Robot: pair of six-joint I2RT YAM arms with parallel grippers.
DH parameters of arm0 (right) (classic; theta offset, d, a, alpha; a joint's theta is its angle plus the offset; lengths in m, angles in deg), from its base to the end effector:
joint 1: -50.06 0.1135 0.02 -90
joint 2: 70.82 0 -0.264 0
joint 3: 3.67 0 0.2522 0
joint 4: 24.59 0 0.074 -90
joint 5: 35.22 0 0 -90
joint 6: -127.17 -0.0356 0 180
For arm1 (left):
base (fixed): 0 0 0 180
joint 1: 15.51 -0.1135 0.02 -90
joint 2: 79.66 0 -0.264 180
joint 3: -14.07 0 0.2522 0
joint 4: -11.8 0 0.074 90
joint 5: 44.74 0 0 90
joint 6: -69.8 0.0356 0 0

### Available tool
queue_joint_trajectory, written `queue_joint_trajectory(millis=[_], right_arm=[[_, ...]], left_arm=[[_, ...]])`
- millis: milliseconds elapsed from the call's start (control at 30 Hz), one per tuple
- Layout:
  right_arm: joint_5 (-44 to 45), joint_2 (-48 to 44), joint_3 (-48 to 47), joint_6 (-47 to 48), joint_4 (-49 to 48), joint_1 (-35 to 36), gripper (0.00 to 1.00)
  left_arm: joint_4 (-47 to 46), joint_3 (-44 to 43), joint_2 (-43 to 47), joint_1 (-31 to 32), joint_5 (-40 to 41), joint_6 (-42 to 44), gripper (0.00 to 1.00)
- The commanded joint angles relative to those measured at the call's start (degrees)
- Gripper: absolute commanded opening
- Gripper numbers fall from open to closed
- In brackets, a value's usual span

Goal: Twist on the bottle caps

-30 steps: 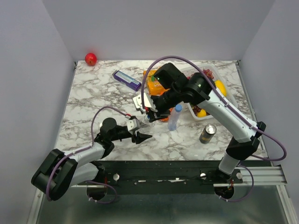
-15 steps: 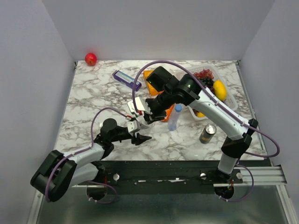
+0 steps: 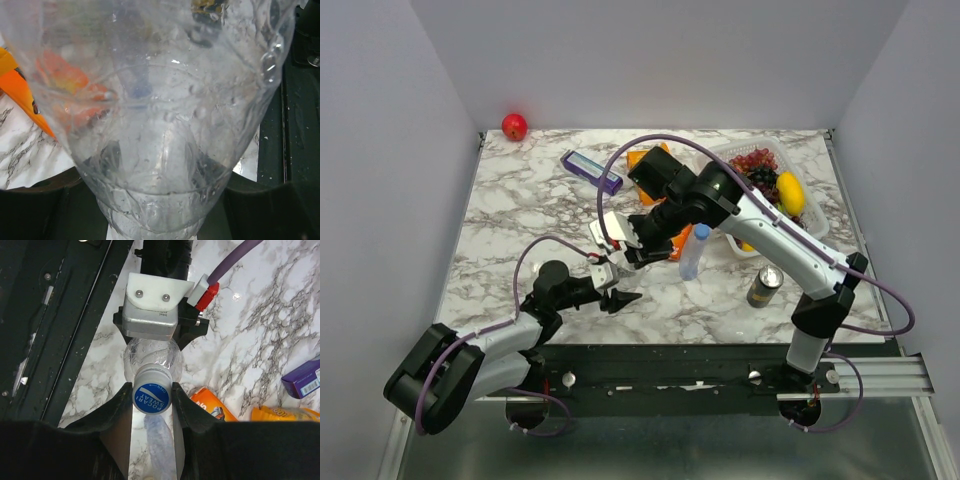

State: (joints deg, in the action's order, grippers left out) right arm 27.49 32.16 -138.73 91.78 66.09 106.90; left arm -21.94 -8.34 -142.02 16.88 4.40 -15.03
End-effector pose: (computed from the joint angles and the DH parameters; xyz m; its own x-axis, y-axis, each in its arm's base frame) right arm 0.1767 0.3003 0.4145 0.4426 -0.6471 -0.6208 -0.8871 -0.4168 -0.1981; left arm 0.1490 -0.1221 0.1745 -0.0050 0.0839 -0.9965 0.9587 0.2839 0.0191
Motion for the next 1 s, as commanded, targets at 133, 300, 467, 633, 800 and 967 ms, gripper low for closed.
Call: queue_joint_trajectory(millis=[133,300,467,633,800,967], right_arm=[[6.5,3.0,0.7,-8.0,10.3,-0.2,0.36],[8.7,4.6,0.4,-17.7,9.8,-0.4,0.34],[8.8,7.5,-0.5,-31.5,10.4,-1.5,0.31],[10.6,7.6,-0.1,-33.0,10.4,-1.6,0.31],[12.0,7.7,-2.4,-32.8,10.4,-1.6,0.35],[13.5,6.8,-3.2,-31.2,10.1,-1.6,0.45]], left_arm=[[-8.5,0.4,1.4,0.6,6.7,-1.8,0.0],[-10.1,1.1,1.4,0.6,14.1,-4.0,0.0],[-10.0,1.0,1.9,0.6,15.8,-4.6,0.0],[-7.3,0.8,2.0,0.5,16.0,-4.6,0.0],[-4.6,-0.2,0.0,0.2,15.6,-4.9,0.0],[-3.9,-0.5,-2.2,-0.7,13.6,-6.3,0.0]])
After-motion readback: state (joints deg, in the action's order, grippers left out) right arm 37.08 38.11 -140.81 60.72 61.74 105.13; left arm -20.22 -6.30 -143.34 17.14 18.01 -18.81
